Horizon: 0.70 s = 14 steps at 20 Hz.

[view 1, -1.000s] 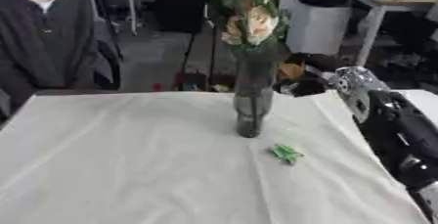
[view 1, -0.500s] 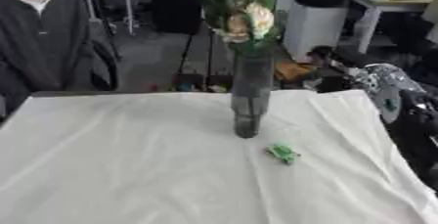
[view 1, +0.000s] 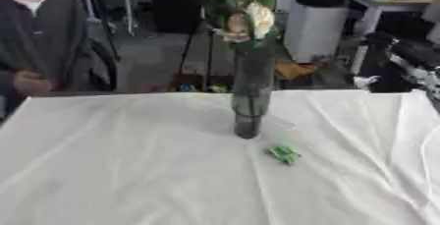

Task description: Arrange flowers into the vase.

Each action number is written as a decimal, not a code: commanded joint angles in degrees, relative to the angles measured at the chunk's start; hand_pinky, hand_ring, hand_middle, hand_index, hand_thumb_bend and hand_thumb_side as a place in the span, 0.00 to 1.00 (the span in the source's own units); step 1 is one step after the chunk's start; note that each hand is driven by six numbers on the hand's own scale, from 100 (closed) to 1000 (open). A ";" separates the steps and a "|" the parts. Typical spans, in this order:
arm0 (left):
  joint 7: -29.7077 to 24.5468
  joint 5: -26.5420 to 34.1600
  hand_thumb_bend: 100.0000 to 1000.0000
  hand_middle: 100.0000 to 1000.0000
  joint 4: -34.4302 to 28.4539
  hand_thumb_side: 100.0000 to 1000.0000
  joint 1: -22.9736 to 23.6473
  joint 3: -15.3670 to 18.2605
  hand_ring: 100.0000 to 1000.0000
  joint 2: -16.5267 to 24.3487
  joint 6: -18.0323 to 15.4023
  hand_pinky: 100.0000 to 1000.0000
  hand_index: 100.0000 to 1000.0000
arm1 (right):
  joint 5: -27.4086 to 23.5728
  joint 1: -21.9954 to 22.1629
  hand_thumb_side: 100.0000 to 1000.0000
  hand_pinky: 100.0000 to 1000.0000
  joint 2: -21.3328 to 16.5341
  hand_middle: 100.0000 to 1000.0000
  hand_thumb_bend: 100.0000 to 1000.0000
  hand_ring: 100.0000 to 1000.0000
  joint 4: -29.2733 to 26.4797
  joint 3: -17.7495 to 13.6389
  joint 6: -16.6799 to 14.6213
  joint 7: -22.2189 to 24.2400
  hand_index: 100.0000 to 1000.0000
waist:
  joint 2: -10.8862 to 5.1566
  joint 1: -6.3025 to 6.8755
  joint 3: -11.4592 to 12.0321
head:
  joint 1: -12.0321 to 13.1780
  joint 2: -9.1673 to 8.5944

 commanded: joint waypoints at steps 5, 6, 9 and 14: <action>0.52 -0.20 0.56 0.67 -0.71 0.85 -0.27 0.73 0.62 1.57 -0.03 0.73 0.77 | -6.91 5.95 0.66 0.89 -2.46 0.94 0.36 0.99 -11.64 -4.00 3.02 -5.94 0.87 | 0.03 0.33 -0.50 | 0.68 -0.33; 0.63 -0.21 0.56 0.67 -0.73 0.85 -0.18 0.80 0.62 1.53 -0.04 0.73 0.77 | -7.83 6.89 0.65 0.89 -2.20 0.94 0.35 0.99 -13.13 -4.35 3.53 -6.59 0.87 | 0.12 0.36 -0.54 | 0.78 -0.43; 0.82 -0.25 0.56 0.67 -0.70 0.85 -0.05 0.83 0.62 1.57 -0.03 0.73 0.77 | -10.73 9.43 0.66 0.93 -1.56 0.95 0.31 1.00 -17.08 -4.88 4.69 -7.70 0.88 | 0.32 0.29 -0.83 | 0.90 -0.47; 0.85 -0.24 0.56 0.68 -0.68 0.85 0.04 0.74 0.62 1.53 -0.04 0.73 0.77 | -15.39 12.21 0.66 1.00 -1.70 1.00 0.28 1.00 -20.83 -4.84 3.93 -5.01 0.91 | 0.60 0.24 -1.39 | 1.09 -0.44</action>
